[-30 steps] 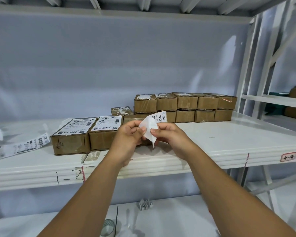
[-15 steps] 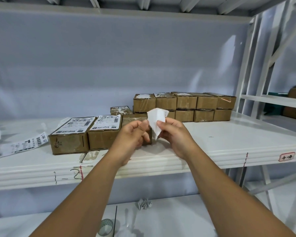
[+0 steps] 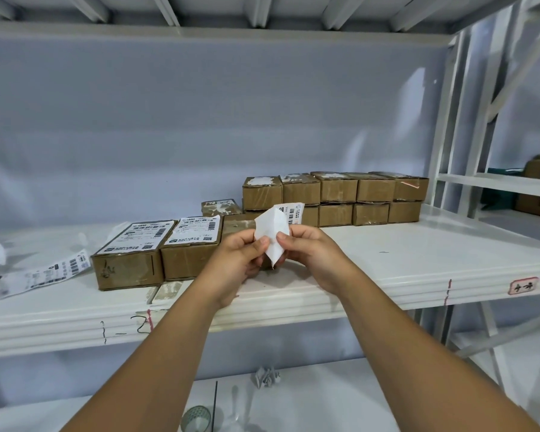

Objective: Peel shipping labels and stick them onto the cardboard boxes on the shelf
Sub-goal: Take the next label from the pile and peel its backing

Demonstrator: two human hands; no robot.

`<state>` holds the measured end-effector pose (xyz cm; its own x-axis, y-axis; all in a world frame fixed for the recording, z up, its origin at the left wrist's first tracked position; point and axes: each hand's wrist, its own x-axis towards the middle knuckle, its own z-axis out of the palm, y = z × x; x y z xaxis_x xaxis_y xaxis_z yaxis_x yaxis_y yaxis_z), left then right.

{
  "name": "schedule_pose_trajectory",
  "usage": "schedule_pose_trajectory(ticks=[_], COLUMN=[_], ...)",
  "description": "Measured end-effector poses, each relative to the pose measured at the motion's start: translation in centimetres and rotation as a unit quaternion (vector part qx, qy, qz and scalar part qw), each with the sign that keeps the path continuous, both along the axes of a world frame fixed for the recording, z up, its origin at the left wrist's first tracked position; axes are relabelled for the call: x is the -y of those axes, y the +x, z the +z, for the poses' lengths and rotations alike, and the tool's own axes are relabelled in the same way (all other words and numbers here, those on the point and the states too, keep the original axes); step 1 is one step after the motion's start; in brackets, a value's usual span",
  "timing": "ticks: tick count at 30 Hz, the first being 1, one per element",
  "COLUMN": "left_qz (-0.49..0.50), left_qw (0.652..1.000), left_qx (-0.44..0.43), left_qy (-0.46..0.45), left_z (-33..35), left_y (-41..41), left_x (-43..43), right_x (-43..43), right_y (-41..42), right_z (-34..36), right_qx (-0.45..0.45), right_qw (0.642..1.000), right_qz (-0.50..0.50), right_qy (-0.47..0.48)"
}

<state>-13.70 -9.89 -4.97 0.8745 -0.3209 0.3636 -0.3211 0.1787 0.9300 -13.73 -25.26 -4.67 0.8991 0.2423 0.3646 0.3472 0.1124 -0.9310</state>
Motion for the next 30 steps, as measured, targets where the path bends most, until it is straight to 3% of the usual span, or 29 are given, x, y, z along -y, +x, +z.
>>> schedule_pose_trajectory(ticks=[25, 30], left_qz=[-0.016, 0.027], left_qw=[0.997, 0.999], left_qx=[-0.049, -0.008], left_qy=[-0.065, 0.034], left_z=[0.07, 0.39], left_y=[0.43, -0.16], left_x=[-0.65, 0.10], right_x=[0.48, 0.50], right_y=[-0.64, -0.45], right_z=[0.39, 0.12], right_qx=[-0.017, -0.006], right_qw=[0.998, 0.995], right_qz=[0.034, -0.032], right_qy=[0.046, 0.091])
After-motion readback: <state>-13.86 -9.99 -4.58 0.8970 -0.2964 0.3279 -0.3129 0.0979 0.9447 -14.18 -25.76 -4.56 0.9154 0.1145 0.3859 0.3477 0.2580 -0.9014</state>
